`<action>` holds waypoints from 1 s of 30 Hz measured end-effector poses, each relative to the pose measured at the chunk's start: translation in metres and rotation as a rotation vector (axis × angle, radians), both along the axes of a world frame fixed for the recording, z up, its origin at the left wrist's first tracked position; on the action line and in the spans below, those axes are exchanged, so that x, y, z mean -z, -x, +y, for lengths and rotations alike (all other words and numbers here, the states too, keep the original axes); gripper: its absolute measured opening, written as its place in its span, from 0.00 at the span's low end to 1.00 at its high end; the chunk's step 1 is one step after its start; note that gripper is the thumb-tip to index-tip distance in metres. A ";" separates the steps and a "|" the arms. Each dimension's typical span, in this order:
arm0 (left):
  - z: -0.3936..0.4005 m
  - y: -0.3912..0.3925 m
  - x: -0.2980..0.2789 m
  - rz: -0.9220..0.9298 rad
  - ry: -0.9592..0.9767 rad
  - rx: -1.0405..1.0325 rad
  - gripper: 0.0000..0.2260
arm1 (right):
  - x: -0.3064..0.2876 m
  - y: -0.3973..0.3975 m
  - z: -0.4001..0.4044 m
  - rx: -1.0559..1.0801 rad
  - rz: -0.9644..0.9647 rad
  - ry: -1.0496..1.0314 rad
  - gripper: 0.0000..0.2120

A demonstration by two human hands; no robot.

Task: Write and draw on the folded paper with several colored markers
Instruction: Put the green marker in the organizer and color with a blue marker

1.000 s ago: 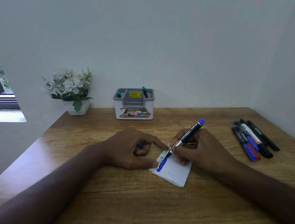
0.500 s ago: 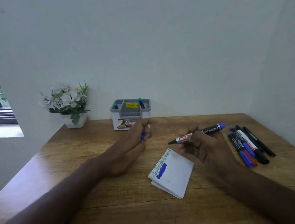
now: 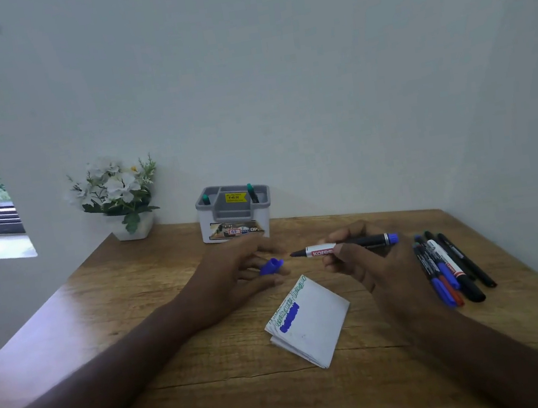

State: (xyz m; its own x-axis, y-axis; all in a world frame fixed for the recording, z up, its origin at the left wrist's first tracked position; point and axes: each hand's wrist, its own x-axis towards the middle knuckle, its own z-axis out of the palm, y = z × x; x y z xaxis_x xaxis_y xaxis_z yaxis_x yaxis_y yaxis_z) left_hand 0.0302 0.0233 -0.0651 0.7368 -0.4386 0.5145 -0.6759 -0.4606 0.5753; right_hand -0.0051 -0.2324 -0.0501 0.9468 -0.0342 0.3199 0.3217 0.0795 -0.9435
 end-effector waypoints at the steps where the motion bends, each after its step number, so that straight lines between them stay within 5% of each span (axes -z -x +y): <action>1: 0.001 -0.001 0.000 -0.032 -0.030 -0.006 0.18 | 0.000 0.000 0.000 -0.005 0.005 0.014 0.06; 30: 0.002 -0.010 0.009 -0.187 -0.215 -0.131 0.14 | 0.002 0.004 0.007 0.042 -0.115 0.329 0.10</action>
